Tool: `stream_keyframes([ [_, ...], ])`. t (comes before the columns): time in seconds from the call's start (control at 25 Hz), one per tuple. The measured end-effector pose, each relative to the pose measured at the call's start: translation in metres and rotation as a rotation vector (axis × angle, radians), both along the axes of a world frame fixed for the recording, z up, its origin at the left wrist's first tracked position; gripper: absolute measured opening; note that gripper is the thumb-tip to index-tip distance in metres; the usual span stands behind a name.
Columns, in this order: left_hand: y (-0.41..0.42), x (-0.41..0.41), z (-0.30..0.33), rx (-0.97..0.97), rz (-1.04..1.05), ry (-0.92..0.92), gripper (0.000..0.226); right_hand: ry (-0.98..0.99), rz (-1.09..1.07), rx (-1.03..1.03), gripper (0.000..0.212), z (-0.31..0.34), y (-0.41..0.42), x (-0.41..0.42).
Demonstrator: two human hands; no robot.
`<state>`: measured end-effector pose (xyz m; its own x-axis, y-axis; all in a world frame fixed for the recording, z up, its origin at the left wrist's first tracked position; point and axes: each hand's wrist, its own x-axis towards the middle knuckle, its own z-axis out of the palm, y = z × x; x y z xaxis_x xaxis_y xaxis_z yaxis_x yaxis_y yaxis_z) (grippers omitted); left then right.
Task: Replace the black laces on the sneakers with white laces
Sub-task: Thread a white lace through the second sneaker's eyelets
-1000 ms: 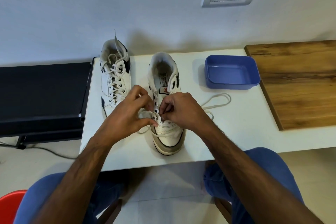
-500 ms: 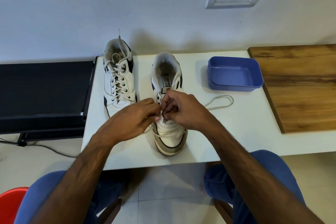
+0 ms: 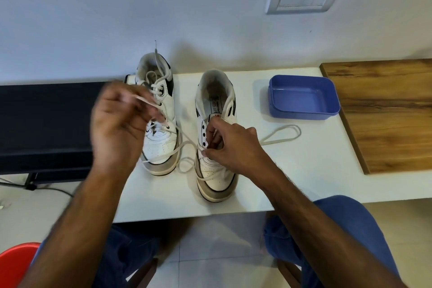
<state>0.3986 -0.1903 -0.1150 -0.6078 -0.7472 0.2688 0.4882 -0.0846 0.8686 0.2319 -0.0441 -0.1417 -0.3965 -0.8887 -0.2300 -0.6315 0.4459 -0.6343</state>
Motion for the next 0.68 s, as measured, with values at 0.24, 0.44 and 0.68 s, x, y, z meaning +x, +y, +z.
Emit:
stream_keyframes([
  [0.24, -0.003, -0.006, 0.001, 0.331, 0.203, 0.164, 0.016, 0.218, 0.175, -0.073, 0.019, -0.002, -0.003, 0.006],
  [0.44, 0.011, -0.015, -0.021, -0.59, -0.129, -0.871, 0.023, 0.155, 0.238, 0.017, 0.014, -0.002, -0.004, -0.005],
  [0.68, 0.01, -0.016, -0.047, -1.07, -0.397, -1.183, 0.028, 0.044, 0.264, 0.007, 0.03, -0.001, 0.0, -0.015],
])
